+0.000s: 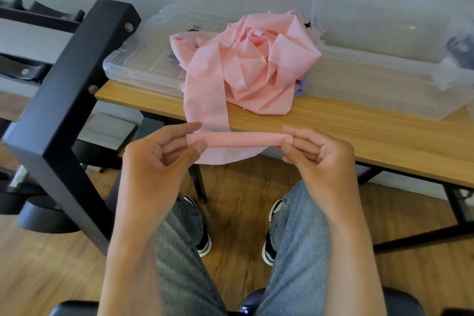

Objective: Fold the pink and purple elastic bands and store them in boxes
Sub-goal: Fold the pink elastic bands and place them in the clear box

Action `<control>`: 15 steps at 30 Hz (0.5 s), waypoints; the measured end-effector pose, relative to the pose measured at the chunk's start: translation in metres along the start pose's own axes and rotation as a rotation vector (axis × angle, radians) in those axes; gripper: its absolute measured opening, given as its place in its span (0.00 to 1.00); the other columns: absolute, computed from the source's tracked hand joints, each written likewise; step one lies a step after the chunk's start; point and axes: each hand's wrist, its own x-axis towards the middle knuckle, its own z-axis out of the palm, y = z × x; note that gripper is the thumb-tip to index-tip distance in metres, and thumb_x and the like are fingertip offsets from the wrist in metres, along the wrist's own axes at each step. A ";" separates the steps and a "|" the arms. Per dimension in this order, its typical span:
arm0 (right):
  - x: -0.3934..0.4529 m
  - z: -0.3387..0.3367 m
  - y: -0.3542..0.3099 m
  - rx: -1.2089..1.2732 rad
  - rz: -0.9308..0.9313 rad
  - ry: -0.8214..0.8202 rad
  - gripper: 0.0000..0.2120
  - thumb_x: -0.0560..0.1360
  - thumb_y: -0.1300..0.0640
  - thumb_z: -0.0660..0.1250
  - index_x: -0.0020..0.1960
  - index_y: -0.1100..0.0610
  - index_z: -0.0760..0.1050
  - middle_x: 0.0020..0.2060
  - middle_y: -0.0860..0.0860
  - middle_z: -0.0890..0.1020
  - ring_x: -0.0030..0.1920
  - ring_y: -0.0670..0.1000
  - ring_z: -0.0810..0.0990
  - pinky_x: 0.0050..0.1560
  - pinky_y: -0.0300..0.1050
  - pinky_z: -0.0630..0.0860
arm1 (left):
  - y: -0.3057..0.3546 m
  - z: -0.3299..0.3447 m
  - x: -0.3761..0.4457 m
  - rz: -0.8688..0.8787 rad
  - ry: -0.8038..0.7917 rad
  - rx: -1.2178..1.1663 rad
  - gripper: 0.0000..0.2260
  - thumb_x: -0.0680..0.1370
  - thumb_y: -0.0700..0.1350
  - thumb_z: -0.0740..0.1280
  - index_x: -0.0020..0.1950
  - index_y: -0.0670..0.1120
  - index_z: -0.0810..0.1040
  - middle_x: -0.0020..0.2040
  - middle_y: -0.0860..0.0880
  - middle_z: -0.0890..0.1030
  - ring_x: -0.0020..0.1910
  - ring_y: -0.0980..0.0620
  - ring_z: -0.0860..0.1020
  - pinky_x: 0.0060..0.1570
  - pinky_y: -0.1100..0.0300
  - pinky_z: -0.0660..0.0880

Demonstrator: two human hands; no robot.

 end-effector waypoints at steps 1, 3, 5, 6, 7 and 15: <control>0.000 0.000 0.001 -0.037 -0.007 -0.002 0.13 0.77 0.62 0.74 0.61 0.53 0.83 0.49 0.46 0.89 0.51 0.45 0.88 0.52 0.46 0.85 | 0.000 0.000 0.000 -0.003 -0.002 0.010 0.14 0.74 0.41 0.74 0.59 0.49 0.84 0.49 0.55 0.88 0.47 0.56 0.87 0.51 0.61 0.83; 0.000 0.001 0.003 -0.067 -0.017 0.002 0.09 0.77 0.62 0.74 0.55 0.52 0.85 0.46 0.46 0.89 0.48 0.46 0.88 0.50 0.47 0.85 | 0.000 0.000 0.000 0.003 -0.003 0.035 0.11 0.74 0.43 0.74 0.56 0.49 0.85 0.46 0.55 0.88 0.45 0.55 0.87 0.48 0.61 0.84; 0.000 0.001 0.004 -0.076 -0.026 0.014 0.07 0.78 0.63 0.73 0.52 0.52 0.85 0.42 0.47 0.89 0.42 0.48 0.88 0.45 0.47 0.85 | 0.000 -0.001 -0.001 0.008 -0.002 0.062 0.09 0.75 0.45 0.73 0.55 0.49 0.86 0.43 0.53 0.88 0.39 0.53 0.87 0.42 0.59 0.84; 0.000 0.001 0.004 -0.088 -0.032 0.016 0.07 0.79 0.62 0.72 0.52 0.51 0.84 0.41 0.48 0.88 0.39 0.48 0.88 0.42 0.47 0.85 | 0.000 -0.002 -0.001 0.009 0.003 0.073 0.09 0.75 0.46 0.73 0.54 0.49 0.86 0.40 0.52 0.87 0.35 0.51 0.86 0.39 0.57 0.84; -0.001 0.001 0.003 -0.096 -0.036 0.011 0.07 0.79 0.62 0.72 0.52 0.51 0.84 0.39 0.48 0.88 0.37 0.49 0.88 0.40 0.46 0.85 | -0.001 -0.002 -0.001 0.013 0.010 0.085 0.09 0.76 0.46 0.73 0.55 0.49 0.86 0.38 0.51 0.87 0.32 0.50 0.84 0.37 0.56 0.84; -0.004 0.004 -0.001 0.180 0.022 -0.022 0.07 0.77 0.62 0.73 0.55 0.60 0.83 0.46 0.55 0.89 0.49 0.55 0.89 0.54 0.49 0.84 | 0.005 0.002 -0.003 0.002 0.050 -0.088 0.08 0.77 0.44 0.73 0.55 0.44 0.86 0.44 0.49 0.88 0.45 0.50 0.87 0.47 0.58 0.84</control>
